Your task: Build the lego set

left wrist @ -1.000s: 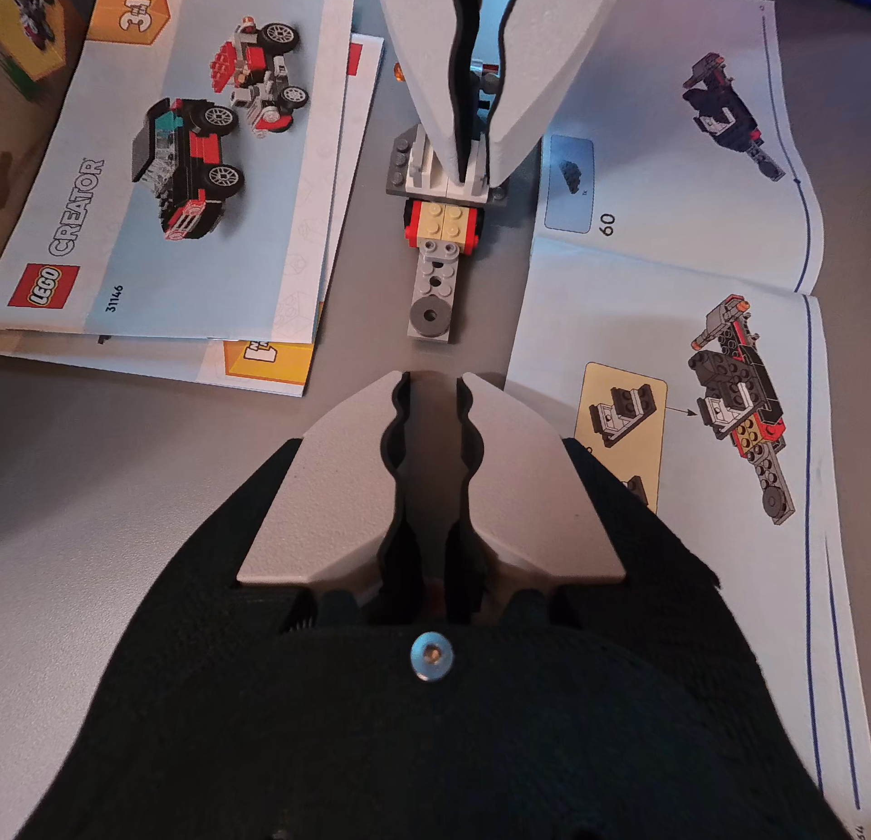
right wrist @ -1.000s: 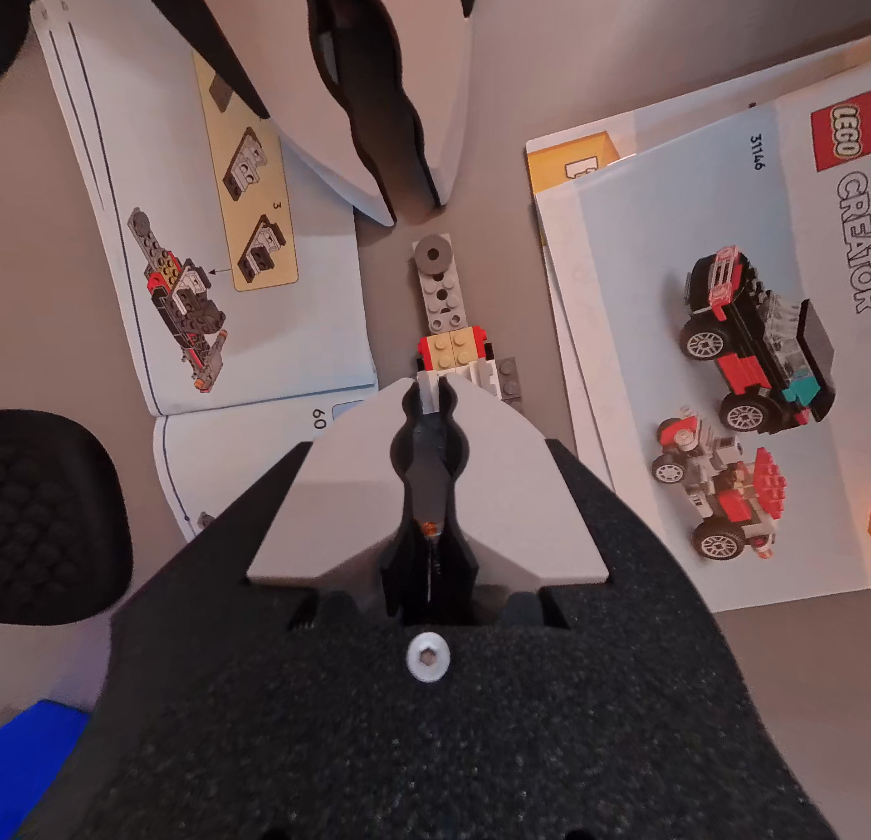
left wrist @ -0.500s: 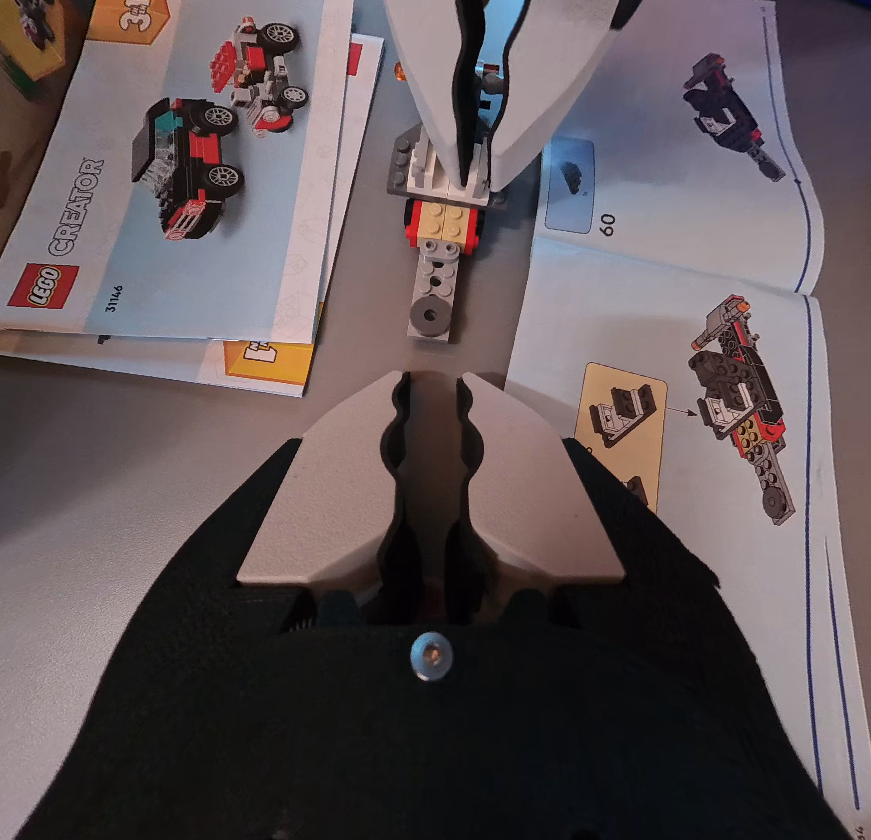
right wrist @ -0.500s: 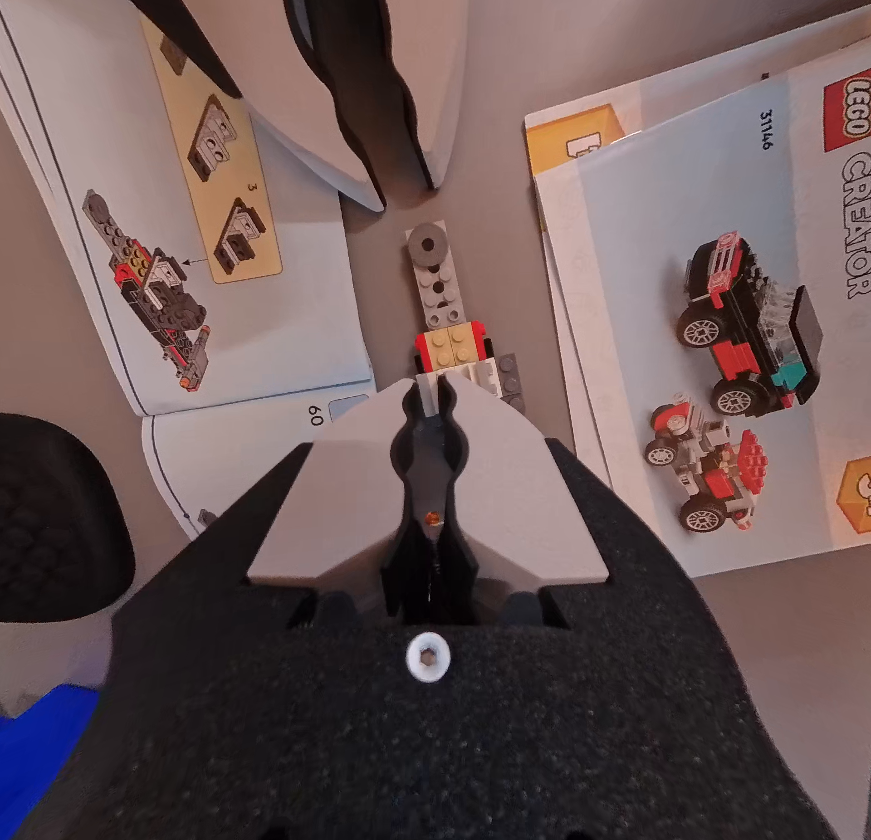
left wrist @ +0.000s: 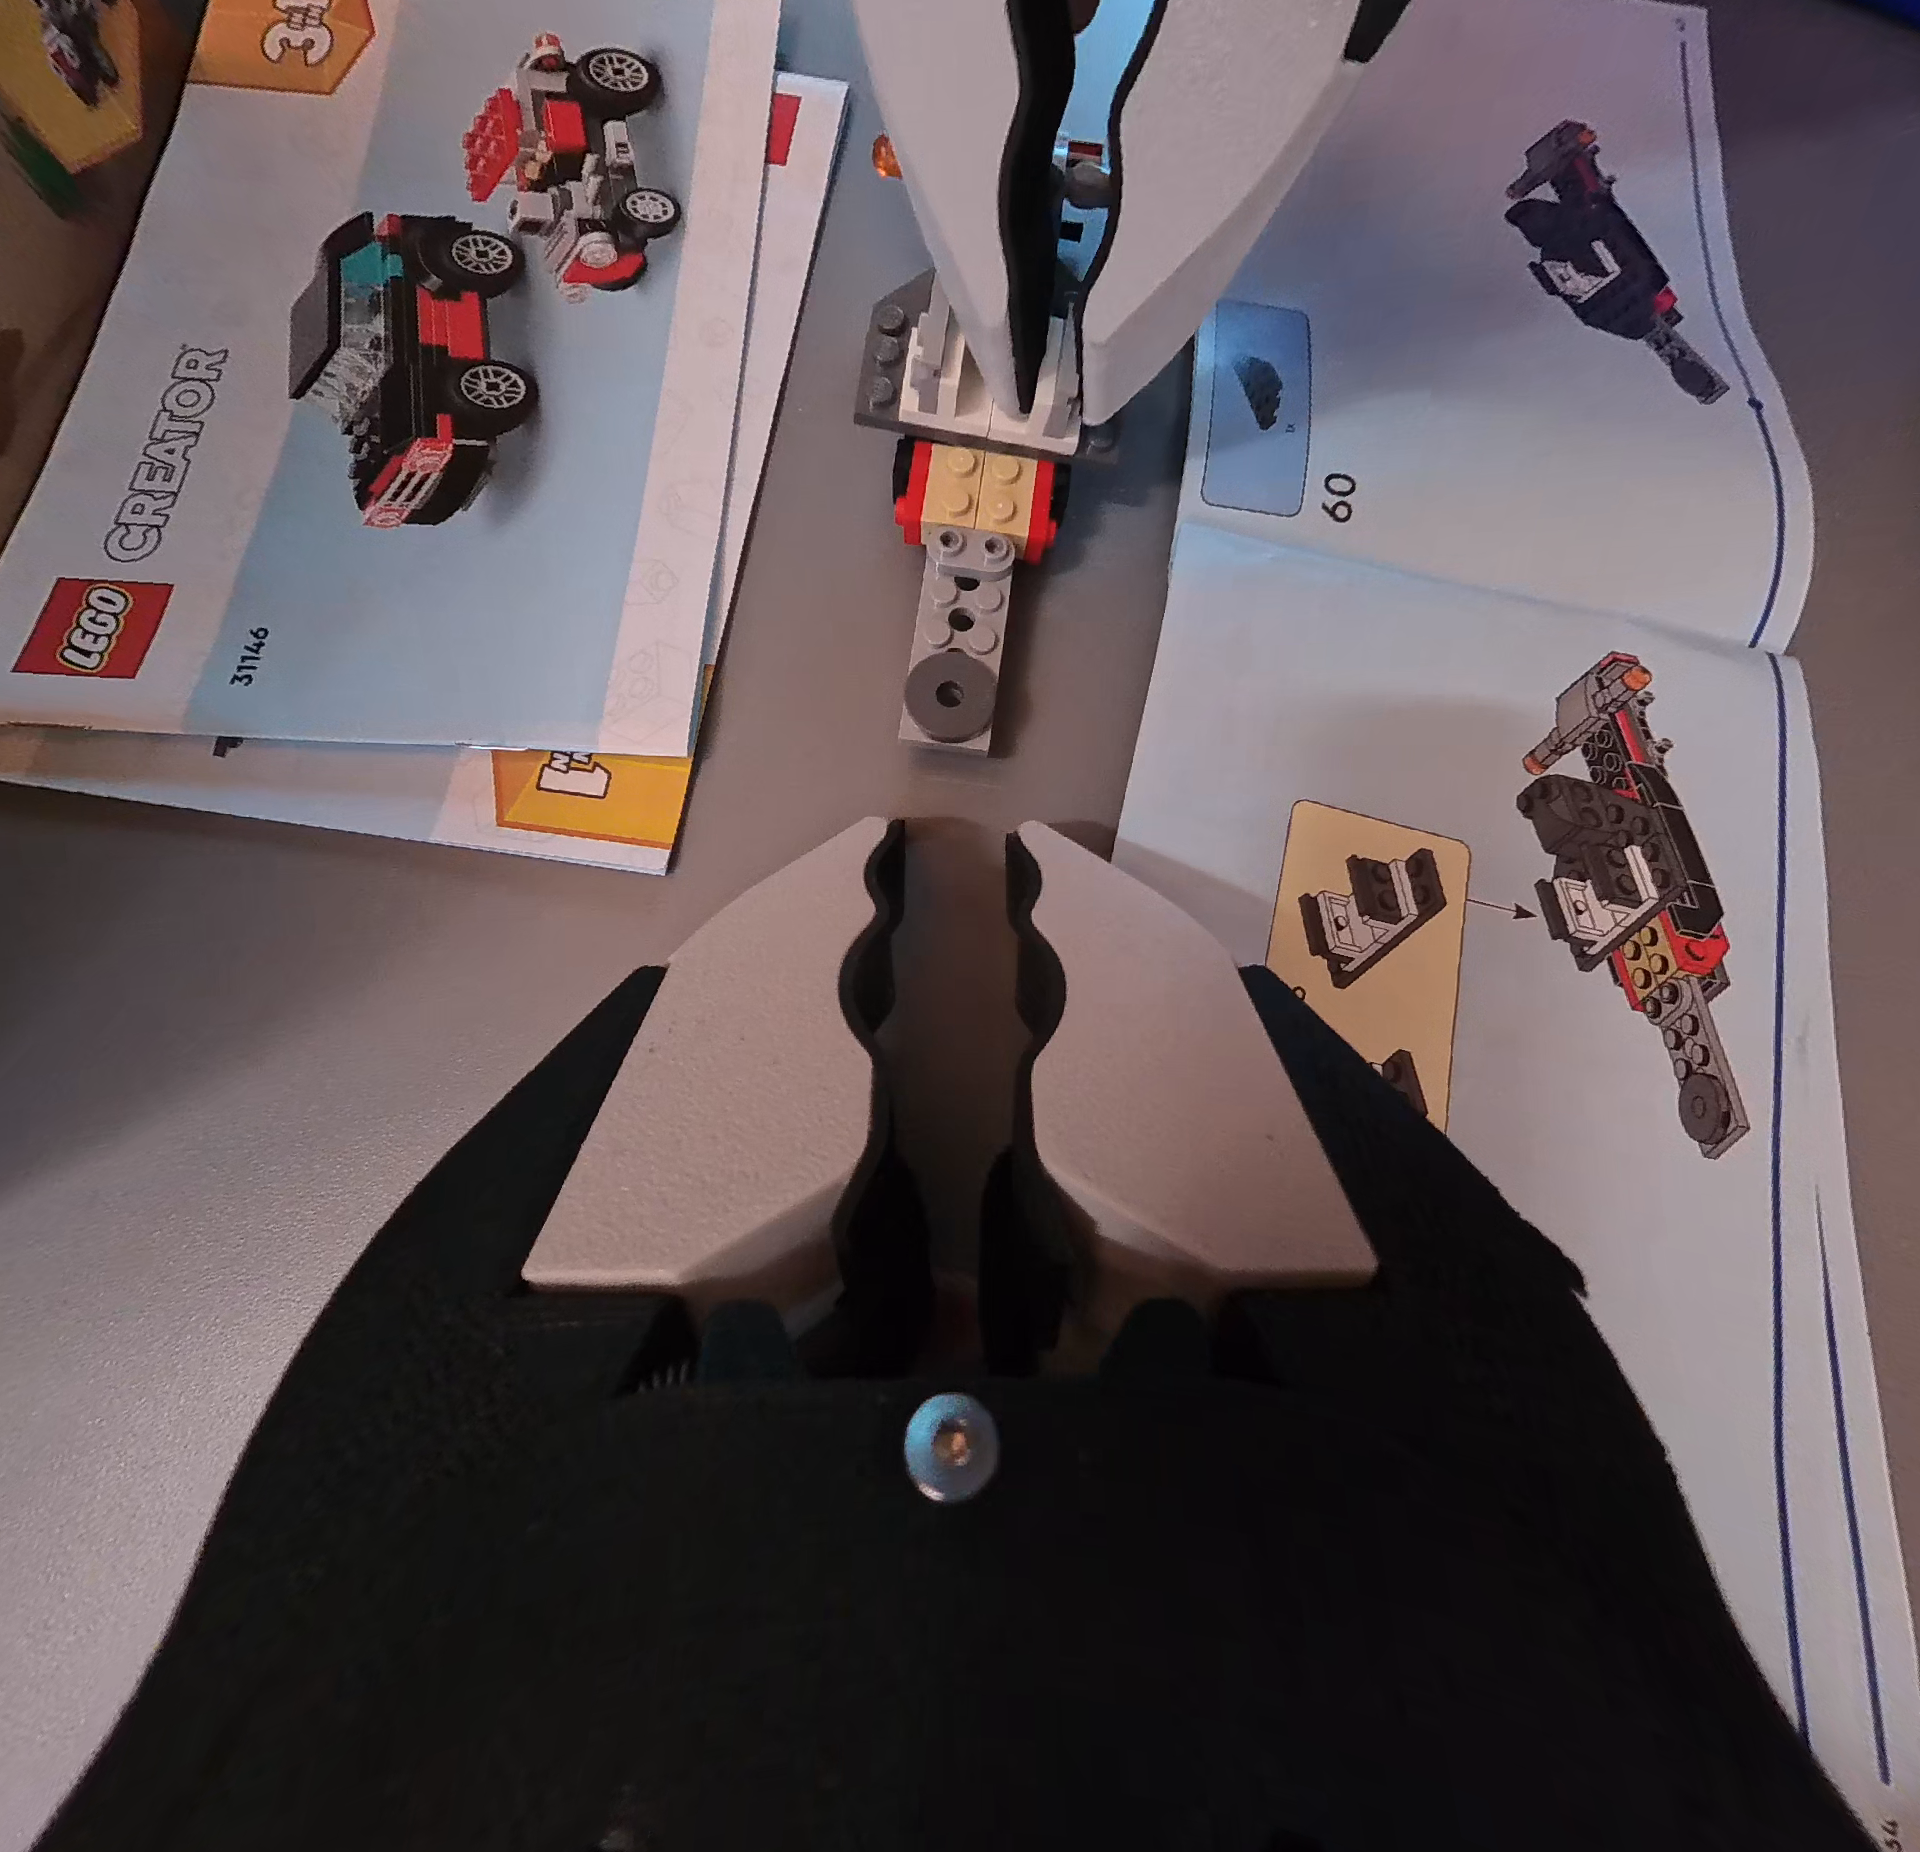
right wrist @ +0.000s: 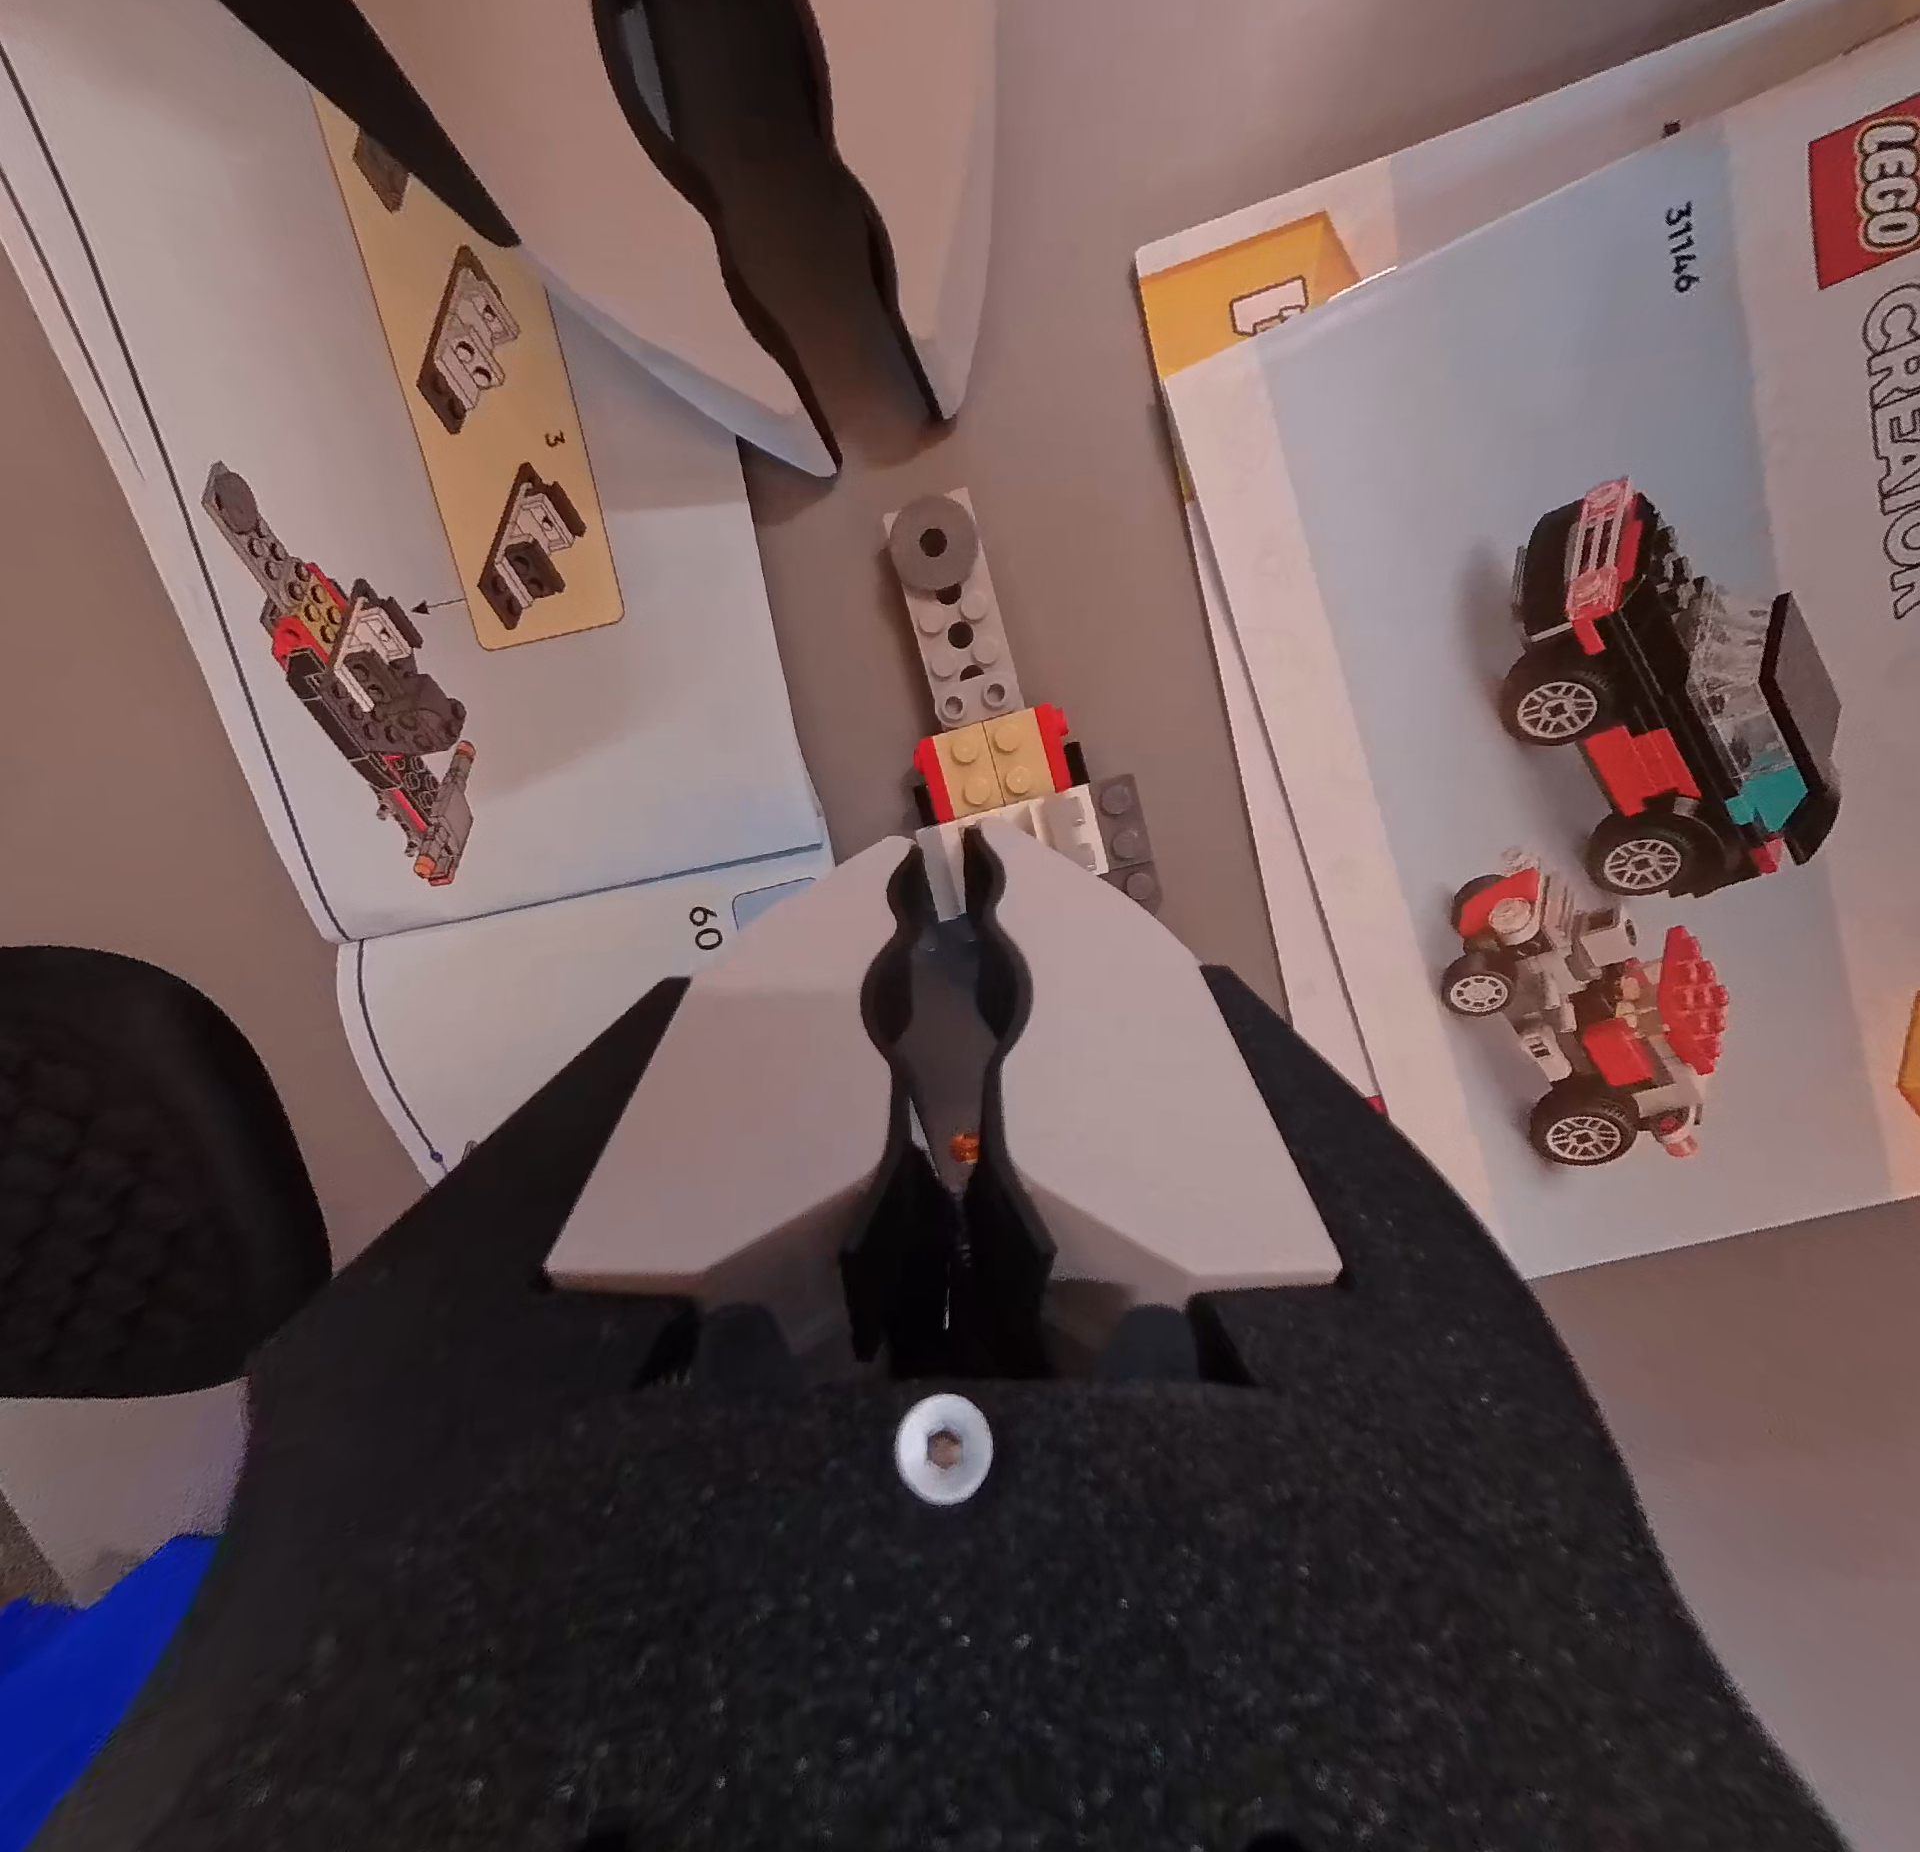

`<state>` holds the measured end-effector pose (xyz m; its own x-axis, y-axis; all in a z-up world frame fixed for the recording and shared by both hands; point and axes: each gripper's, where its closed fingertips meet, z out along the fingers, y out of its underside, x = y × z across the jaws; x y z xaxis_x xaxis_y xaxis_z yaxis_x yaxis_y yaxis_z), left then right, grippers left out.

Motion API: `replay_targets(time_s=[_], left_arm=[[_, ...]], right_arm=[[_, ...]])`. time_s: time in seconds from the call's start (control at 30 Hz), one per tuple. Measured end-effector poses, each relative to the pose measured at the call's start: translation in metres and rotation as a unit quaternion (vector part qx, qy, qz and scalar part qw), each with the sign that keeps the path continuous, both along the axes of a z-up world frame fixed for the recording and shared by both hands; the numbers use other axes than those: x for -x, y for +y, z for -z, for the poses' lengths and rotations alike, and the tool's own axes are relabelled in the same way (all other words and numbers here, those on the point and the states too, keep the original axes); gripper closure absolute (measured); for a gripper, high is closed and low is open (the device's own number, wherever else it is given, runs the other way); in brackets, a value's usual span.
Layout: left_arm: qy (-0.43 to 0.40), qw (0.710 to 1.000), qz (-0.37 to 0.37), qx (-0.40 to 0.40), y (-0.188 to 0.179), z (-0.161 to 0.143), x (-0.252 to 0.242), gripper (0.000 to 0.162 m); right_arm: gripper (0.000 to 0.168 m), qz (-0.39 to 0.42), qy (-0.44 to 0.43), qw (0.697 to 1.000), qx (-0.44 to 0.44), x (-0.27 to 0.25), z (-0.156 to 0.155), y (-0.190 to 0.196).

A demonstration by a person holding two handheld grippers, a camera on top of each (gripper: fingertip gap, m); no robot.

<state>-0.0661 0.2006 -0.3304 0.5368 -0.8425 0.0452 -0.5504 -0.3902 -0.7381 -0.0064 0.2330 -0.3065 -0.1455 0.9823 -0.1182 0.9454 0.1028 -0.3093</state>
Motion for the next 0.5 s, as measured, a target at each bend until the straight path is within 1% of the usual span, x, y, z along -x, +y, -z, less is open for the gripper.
replay_targets(time_s=[0.1, 0.17, 0.27, 0.33, 0.37, 0.43, 0.5], left_arm=[[0.000, 1.000, 0.000, -0.001, 0.000, 0.000, 0.000, 0.143], [0.000, 1.000, 0.000, -0.001, 0.000, 0.000, 0.000, 0.143], [0.002, 1.000, 0.000, -0.003, 0.000, 0.000, 0.000, 0.143], [0.003, 1.000, 0.000, -0.005, 0.000, 0.000, 0.000, 0.143], [0.003, 1.000, 0.000, -0.005, 0.000, 0.000, 0.000, 0.143], [0.002, 1.000, 0.000, -0.004, 0.000, 0.000, 0.000, 0.143], [0.002, 1.000, 0.000, -0.003, 0.000, 0.000, 0.000, 0.143]], right_arm=[[0.161, -0.002, -0.002, 1.000, 0.002, 0.000, 0.000, 0.000], [0.161, -0.015, -0.006, 1.000, -0.014, 0.000, 0.000, 0.000], [0.158, -0.099, -0.017, 0.992, -0.080, 0.001, 0.000, 0.000], [0.143, -0.105, -0.026, 0.991, -0.078, 0.000, -0.002, -0.005], [0.139, -0.102, -0.020, 0.992, -0.072, 0.000, -0.004, -0.008], [0.143, -0.111, -0.009, 0.992, -0.058, -0.004, -0.015, -0.013], [0.148, -0.111, 0.019, 0.991, -0.071, -0.002, -0.032, -0.006]])
